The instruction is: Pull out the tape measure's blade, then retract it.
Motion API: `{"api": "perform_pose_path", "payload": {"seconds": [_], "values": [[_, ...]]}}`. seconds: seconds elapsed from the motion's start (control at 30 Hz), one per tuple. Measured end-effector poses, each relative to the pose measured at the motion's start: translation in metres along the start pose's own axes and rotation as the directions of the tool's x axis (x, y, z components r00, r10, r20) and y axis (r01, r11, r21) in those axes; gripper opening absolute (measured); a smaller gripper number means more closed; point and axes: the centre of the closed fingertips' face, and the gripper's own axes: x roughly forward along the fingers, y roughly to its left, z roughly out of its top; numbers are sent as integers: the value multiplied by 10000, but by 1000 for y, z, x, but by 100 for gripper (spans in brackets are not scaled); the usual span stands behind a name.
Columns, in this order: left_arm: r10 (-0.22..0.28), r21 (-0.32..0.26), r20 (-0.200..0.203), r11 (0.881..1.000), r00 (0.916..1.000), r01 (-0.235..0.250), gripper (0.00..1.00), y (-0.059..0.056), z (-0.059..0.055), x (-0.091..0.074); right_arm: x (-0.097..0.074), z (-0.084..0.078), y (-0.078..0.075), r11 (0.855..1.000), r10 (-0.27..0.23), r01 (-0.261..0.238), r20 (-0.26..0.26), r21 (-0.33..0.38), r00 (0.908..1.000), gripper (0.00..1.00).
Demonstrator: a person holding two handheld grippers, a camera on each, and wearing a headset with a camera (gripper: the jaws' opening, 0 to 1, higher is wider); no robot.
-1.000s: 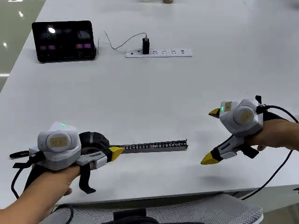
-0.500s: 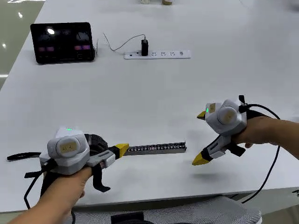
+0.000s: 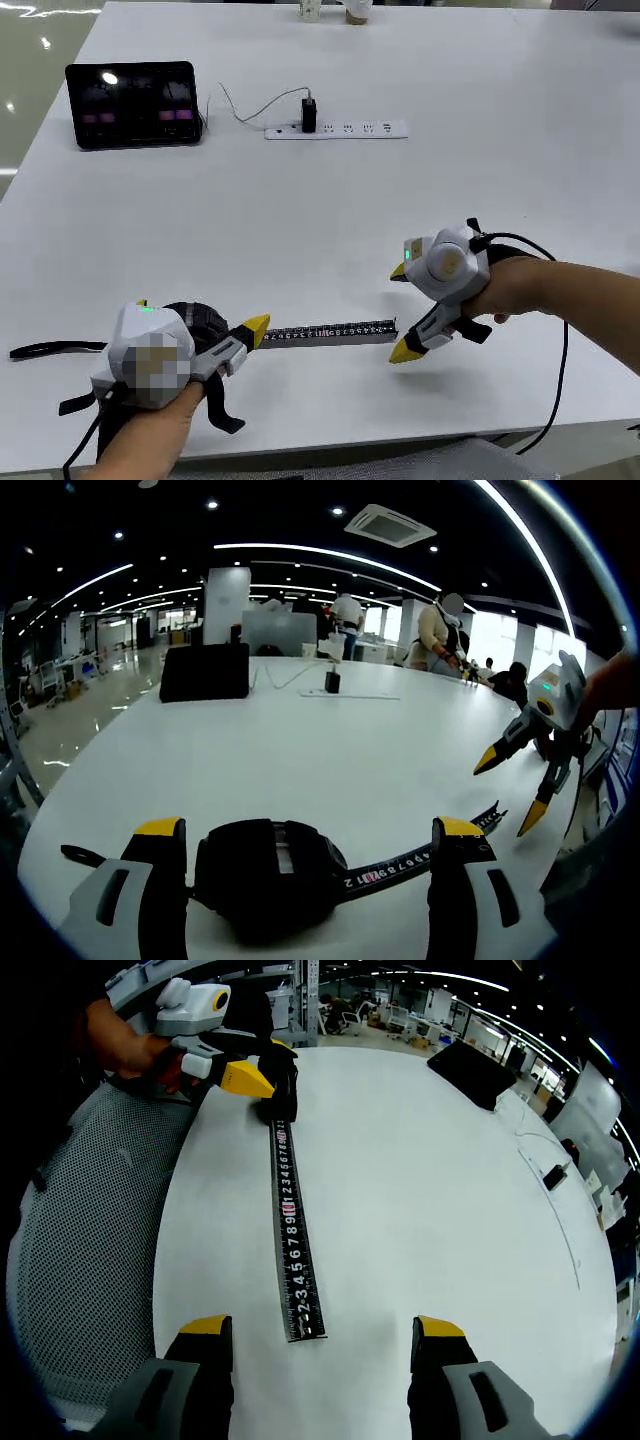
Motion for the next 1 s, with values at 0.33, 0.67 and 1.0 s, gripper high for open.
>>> {"api": "perform_pose_path", "payload": {"seconds": [0.33, 0.67, 1.0], "values": [[174, -82, -49, 9998, 9998, -174, 99, 4, -5, 0, 6, -5, 10, 9985, 508, -514, -269, -204, 9983, 40], [282, -71, 59, 9996, 9996, -281, 99, 10, -1, 1, 9, -10, 10, 9975, 534, -557, -516, -436, 9972, 21], [286, 89, -26, 9996, 9996, -286, 97, 11, -4, 2, 9, -12, 10, 9973, 383, -418, -576, -610, 9976, 13]]}}
